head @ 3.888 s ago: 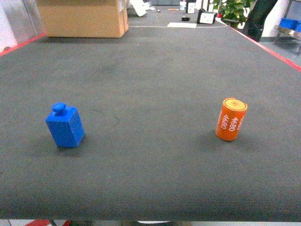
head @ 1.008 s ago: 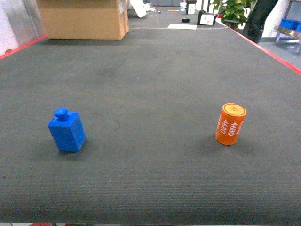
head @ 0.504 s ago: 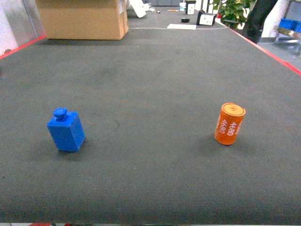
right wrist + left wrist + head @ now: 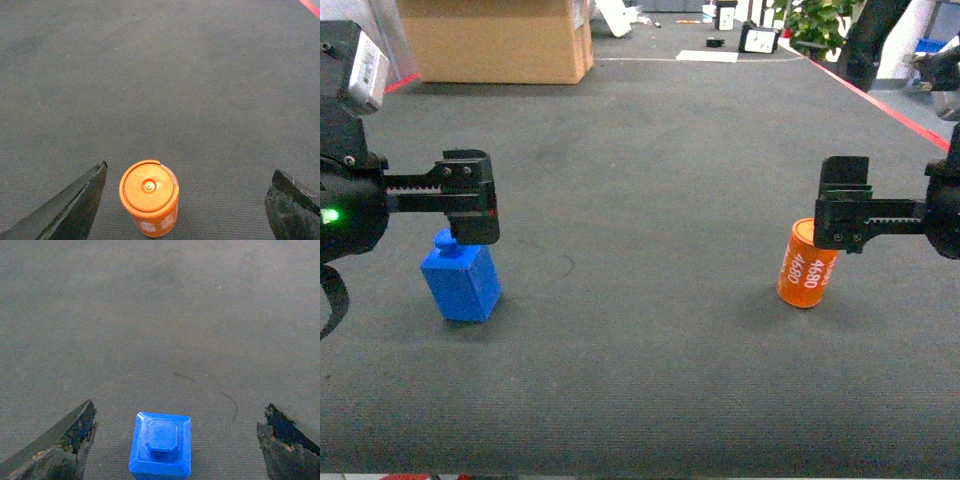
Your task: Sort blue parts and orange caps into right shelf containers
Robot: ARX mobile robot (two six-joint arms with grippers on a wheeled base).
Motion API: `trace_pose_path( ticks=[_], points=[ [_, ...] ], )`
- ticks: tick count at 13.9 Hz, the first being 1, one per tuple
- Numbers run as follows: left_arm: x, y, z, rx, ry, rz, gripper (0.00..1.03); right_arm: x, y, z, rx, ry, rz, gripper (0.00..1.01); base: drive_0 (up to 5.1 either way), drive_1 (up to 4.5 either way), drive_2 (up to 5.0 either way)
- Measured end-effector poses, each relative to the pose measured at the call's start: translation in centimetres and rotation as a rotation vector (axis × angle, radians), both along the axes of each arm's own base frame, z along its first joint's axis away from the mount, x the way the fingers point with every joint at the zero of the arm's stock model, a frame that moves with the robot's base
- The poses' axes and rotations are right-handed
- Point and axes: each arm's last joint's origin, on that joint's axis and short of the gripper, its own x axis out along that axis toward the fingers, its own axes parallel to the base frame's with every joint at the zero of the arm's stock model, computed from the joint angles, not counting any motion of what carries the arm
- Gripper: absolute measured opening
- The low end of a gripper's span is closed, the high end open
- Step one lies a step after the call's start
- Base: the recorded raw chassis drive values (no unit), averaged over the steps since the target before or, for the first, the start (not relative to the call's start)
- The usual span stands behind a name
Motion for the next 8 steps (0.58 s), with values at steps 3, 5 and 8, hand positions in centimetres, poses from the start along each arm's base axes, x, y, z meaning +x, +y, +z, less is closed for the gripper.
trace_pose_path(
  ticks=[3, 5, 8],
  points=[
    [1.1, 0.0, -1.6, -0.006, 0.049, 0.005, 0.98, 1.4, 0.6, -0.8, 0.010, 0.020, 0.006, 0.98, 0.0, 0.00, 0.0],
    [1.6, 0.2, -2.0, -0.008, 0.060, 0.014, 0.98, 2.0, 1.0, -1.5, 0.011, 0.038, 0.018, 0.98, 0.0, 0.00, 0.0],
    [2.0, 0.5, -3.1, -0.012, 0.090, 0.015, 0.98, 2.3, 1.3, -3.1, 0.007, 0.080, 0.025, 0.98, 0.0, 0.00, 0.0]
  ],
)
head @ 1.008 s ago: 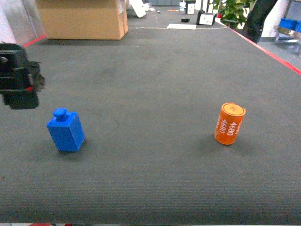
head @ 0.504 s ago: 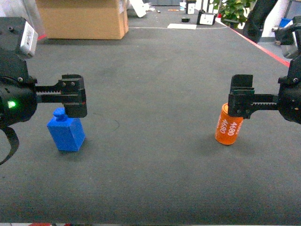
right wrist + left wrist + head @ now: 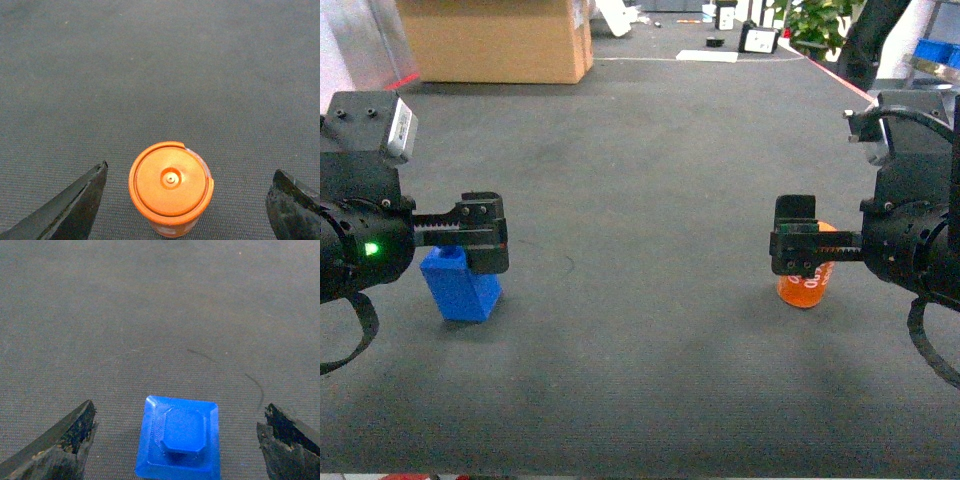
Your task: Sort blue parts and orange caps into right shelf containers
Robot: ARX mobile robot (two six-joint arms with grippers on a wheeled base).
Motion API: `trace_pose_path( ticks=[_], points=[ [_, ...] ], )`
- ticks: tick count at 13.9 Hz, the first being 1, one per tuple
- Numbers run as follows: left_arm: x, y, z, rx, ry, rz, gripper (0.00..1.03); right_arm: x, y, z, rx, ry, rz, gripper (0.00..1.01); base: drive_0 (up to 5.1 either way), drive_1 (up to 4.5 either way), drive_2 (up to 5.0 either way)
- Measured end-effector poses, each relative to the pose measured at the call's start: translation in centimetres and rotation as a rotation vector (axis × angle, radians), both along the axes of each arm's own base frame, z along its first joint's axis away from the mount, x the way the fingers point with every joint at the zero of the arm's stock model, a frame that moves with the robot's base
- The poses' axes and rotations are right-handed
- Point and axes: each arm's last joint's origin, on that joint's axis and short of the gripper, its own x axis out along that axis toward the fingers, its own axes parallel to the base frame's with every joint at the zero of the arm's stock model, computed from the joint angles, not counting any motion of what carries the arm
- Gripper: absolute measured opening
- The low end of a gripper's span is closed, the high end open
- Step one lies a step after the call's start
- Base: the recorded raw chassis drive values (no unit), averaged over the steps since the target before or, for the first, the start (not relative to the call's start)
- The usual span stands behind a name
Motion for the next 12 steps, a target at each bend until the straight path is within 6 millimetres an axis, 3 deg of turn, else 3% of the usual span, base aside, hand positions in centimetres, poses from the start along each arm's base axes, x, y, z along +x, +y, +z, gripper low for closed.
trace_pose_path(
  ticks=[6, 12],
  points=[
    [0.4, -0.1, -2.7, 0.002, 0.072, -0.012, 0.98, 0.8, 0.2, -2.2, -0.002, 0.057, -0.007, 0.98, 0.0, 0.00, 0.0],
    [1.0, 0.3, -4.1, -0.003, 0.107, 0.002, 0.98, 1.8, 0.3, -3.8, -0.011, 0.081, -0.049, 0.98, 0.0, 0.00, 0.0]
  ],
)
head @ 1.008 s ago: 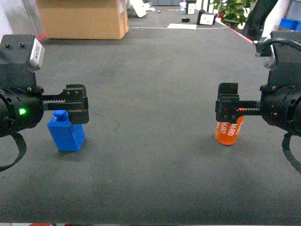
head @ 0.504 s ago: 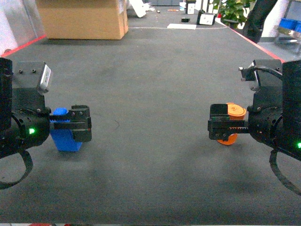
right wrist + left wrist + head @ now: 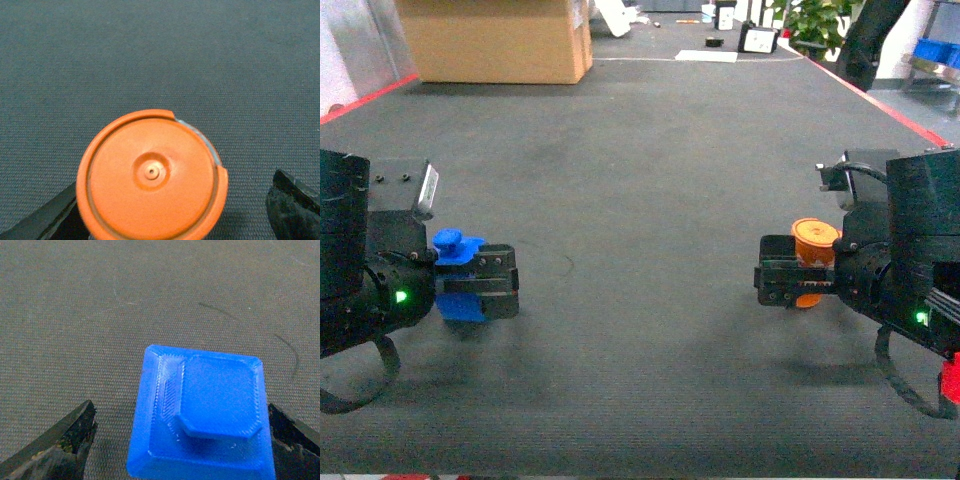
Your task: Sort blue parts and orange caps into right shelf containers
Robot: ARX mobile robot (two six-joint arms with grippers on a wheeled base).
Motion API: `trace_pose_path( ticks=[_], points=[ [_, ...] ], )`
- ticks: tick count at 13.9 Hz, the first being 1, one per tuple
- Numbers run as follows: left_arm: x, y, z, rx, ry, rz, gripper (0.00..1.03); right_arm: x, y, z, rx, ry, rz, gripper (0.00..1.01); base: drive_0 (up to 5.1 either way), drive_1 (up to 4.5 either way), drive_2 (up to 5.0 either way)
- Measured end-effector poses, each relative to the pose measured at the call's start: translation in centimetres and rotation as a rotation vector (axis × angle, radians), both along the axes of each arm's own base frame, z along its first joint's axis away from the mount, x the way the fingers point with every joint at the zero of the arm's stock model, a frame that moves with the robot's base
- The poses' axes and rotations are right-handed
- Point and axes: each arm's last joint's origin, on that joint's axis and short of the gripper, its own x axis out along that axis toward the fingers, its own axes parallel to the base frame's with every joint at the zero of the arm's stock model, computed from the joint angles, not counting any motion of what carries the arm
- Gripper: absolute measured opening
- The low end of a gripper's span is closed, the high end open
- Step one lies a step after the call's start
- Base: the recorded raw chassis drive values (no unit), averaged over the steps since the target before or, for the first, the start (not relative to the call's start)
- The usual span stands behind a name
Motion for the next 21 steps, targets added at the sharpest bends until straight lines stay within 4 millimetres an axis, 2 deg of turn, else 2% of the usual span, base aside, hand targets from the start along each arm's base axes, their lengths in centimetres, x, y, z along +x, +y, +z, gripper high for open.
trace_pose_path(
  ticks=[1, 2, 3, 4, 6, 7, 8, 9, 12, 14, 15, 18, 19, 21],
  points=[
    [0.0, 0.0, -0.1, -0.009, 0.007, -0.001, 0.98, 0.2, 0.0, 0.0, -0.002, -0.008, -0.015, 0.98, 0.0, 0.00, 0.0],
    [0.1, 0.1, -0.5, -0.008, 0.015, 0.002, 0.98, 0.3, 0.0, -0.1, -0.009, -0.009, -0.030, 0.85, 0.0, 0.00, 0.0],
    [0.2, 0.1, -0.5, -0.007, 0.011, 0.004, 0.68, 0.4, 0.1, -0.3, -0.024, 0.000, -0.023, 0.53, 0.0, 0.00, 0.0],
    [0.3, 0.0, -0.3, -0.011, -0.018, 0.006, 0.45, 0.2, 0.3, -0.2, -0.034, -0.007, -0.011, 0.46, 0.0, 0.00, 0.0],
    [-0.2, -0.1, 0.4, -0.008, -0.061, 0.018, 0.44, -0.3, 0.1, 0.6, -0.031, -0.040, -0.015, 0.46, 0.0, 0.00, 0.0],
    [-0.6, -0.1, 1.4, -0.006, -0.106, 0.031, 0.44, -0.9, 0.0, 1.6, -0.027, -0.080, -0.022, 0.46, 0.0, 0.00, 0.0],
    [-2.0, -0.4, 4.2, 0.011, -0.237, 0.065, 0.44, -2.6, -0.4, 4.7, -0.014, -0.195, -0.035, 0.46, 0.0, 0.00, 0.0],
    [-7.7, -0.8, 8.5, 0.047, -0.424, 0.156, 0.44, -9.3, -1.0, 9.5, -0.025, -0.398, -0.054, 0.46, 0.0, 0.00, 0.0],
    [-12.5, -1.1, 11.3, 0.083, -0.496, 0.189, 0.44, -15.1, -1.9, 11.5, -0.065, -0.462, -0.091, 0.46, 0.0, 0.00, 0.0],
    [-15.2, -1.3, 14.3, 0.066, -0.600, 0.187, 0.44, -18.5, -3.2, 13.1, -0.058, -0.532, -0.147, 0.46, 0.0, 0.00, 0.0],
    [-15.6, -1.4, 14.5, 0.064, -0.595, 0.164, 0.44, -19.2, -3.2, 13.3, -0.043, -0.550, -0.143, 0.46, 0.0, 0.00, 0.0],
    [-15.4, -1.5, 13.8, 0.080, -0.553, 0.143, 0.44, -19.1, -3.0, 12.9, -0.054, -0.521, -0.124, 0.46, 0.0, 0.00, 0.0],
    [-15.9, -0.5, 13.2, 0.076, -0.502, 0.043, 0.44, -19.5, -3.8, 12.4, -0.068, -0.444, -0.040, 0.46, 0.0, 0.00, 0.0],
    [-17.5, 1.4, 12.1, 0.046, -0.511, 0.003, 0.44, -20.9, -5.5, 11.7, -0.062, -0.440, -0.026, 0.46, 0.0, 0.00, 0.0]
  ],
)
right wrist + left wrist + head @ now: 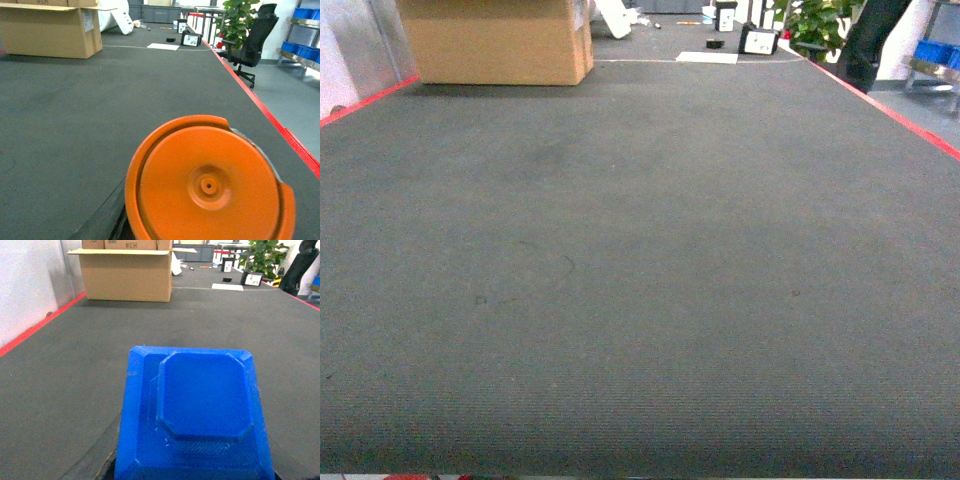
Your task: Sort blue parts and orange caps into right shelf containers
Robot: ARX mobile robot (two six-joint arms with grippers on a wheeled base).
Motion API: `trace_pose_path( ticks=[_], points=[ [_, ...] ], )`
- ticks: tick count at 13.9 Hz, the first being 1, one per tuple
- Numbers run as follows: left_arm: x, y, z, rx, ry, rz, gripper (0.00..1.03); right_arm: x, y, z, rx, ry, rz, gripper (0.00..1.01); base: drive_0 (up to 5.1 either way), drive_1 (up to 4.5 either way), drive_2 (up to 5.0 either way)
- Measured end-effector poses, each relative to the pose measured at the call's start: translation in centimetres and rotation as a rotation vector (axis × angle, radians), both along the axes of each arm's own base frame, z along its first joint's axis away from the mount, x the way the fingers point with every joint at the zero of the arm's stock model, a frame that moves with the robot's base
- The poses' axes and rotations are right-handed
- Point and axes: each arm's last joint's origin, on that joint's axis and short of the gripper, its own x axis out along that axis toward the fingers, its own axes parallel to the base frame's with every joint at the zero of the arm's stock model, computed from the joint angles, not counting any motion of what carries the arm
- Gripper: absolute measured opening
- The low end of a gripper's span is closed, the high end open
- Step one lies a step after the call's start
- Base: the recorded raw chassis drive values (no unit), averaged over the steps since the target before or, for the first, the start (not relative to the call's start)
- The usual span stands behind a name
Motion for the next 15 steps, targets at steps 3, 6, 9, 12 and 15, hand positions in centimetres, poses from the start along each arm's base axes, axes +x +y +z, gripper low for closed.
trace_pose_path(
  ticks=[3, 6, 9, 12, 15],
  points=[
    [-1.6, 1.5, -1.4, 0.001, 0.008, -0.008, 0.44, -1.4, -1.4, -1.0, 0.003, 0.007, 0.008, 0.46, 0.0, 0.00, 0.0],
    [-2.8, 2.5, -2.3, -0.001, 0.007, -0.009, 0.44, -2.4, -2.3, -1.7, 0.006, 0.007, 0.008, 0.46, 0.0, 0.00, 0.0],
    [-3.8, 3.7, -2.8, -0.002, 0.007, -0.022, 0.44, -3.2, -3.7, -2.2, 0.008, -0.027, 0.003, 0.46, 0.0, 0.00, 0.0],
    [-4.4, 4.0, -3.3, -0.005, -0.030, -0.011, 0.44, -3.7, -3.7, -2.4, 0.012, -0.012, 0.013, 0.46, 0.0, 0.00, 0.0],
    [-5.1, 4.0, -3.3, -0.005, -0.024, -0.014, 0.44, -4.4, -3.7, -2.3, 0.013, -0.014, 0.011, 0.45, 0.0, 0.00, 0.0]
  ],
)
